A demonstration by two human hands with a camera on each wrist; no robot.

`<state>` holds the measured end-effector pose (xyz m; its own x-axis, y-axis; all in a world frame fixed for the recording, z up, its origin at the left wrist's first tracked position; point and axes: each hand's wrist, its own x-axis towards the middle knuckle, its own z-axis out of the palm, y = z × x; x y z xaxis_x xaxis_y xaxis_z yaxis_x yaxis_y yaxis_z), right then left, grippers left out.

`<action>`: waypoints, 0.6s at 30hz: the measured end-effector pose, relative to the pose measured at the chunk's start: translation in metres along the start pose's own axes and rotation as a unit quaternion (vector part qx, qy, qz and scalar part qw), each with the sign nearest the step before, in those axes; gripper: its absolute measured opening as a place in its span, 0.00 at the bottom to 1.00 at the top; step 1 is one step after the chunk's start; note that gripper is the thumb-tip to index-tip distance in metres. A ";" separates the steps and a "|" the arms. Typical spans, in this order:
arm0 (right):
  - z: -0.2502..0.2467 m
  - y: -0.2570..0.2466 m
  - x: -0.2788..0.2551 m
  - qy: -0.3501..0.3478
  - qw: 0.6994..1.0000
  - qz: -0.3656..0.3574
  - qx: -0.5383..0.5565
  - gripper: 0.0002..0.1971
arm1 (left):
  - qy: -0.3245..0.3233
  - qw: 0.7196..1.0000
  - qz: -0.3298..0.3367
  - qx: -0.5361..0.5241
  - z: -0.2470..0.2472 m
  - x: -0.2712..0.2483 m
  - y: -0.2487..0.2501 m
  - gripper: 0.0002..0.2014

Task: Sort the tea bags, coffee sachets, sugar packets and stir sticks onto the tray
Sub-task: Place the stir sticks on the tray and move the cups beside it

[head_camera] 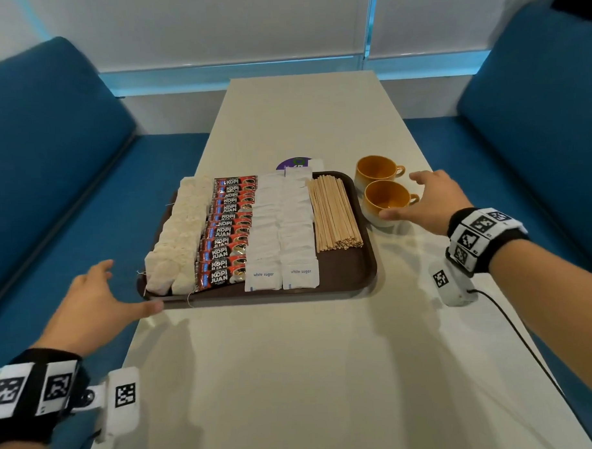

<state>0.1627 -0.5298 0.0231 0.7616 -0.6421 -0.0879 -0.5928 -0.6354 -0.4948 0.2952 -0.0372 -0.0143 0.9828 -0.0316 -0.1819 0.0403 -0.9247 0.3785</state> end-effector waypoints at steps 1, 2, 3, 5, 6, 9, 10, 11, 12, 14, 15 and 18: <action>0.003 0.000 0.004 -0.016 1.000 0.005 -0.003 0.55 | -0.023 1.000 0.006 0.014 0.004 0.003 -0.002 0.64; 0.006 -0.001 0.006 -0.027 1.000 0.006 -0.004 0.56 | -0.045 0.999 0.014 0.023 0.008 0.003 -0.001 0.63; 0.009 -0.001 0.008 -0.031 1.000 0.004 0.000 0.54 | -0.060 0.998 0.022 0.020 0.011 0.003 0.002 0.59; 0.012 0.000 0.010 -0.030 0.999 -0.009 0.020 0.47 | -0.064 0.997 0.037 -0.004 0.016 0.001 0.005 0.46; 0.013 0.002 0.010 -0.028 0.999 -0.011 0.029 0.44 | -0.057 0.997 0.038 -0.022 0.017 0.000 0.007 0.41; 0.013 0.004 0.011 -0.033 0.998 -0.009 0.044 0.41 | -0.038 0.997 0.039 -0.060 0.016 -0.004 0.012 0.30; 0.013 0.003 0.011 -0.033 0.999 -0.009 0.038 0.43 | -0.035 0.997 0.040 -0.064 0.014 -0.006 0.014 0.28; 0.012 0.002 0.010 -0.023 0.999 -0.012 0.028 0.46 | -0.034 0.997 0.041 -0.064 0.014 -0.006 0.013 0.27; 0.011 0.000 0.008 -0.002 1.000 -0.020 0.014 0.50 | -0.035 0.996 0.042 -0.064 0.013 -0.007 0.013 0.28; 0.009 -0.011 -0.004 0.053 0.996 -0.077 -0.011 0.47 | -0.028 0.996 0.044 -0.066 0.013 -0.010 0.015 0.30; 0.010 -0.018 -0.012 0.064 0.991 -0.119 -0.019 0.39 | -0.022 0.996 0.047 -0.066 0.013 -0.011 0.016 0.29; 0.025 -0.041 -0.038 -0.041 0.975 -0.213 -0.046 0.12 | -0.004 0.996 0.051 -0.066 0.015 -0.012 0.018 0.27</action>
<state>0.1650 -0.4688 0.0250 0.9599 -0.2776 0.0387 -0.2361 -0.8753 -0.4220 0.2814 -0.0591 -0.0185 0.9817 -0.1262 -0.1427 -0.0359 -0.8582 0.5121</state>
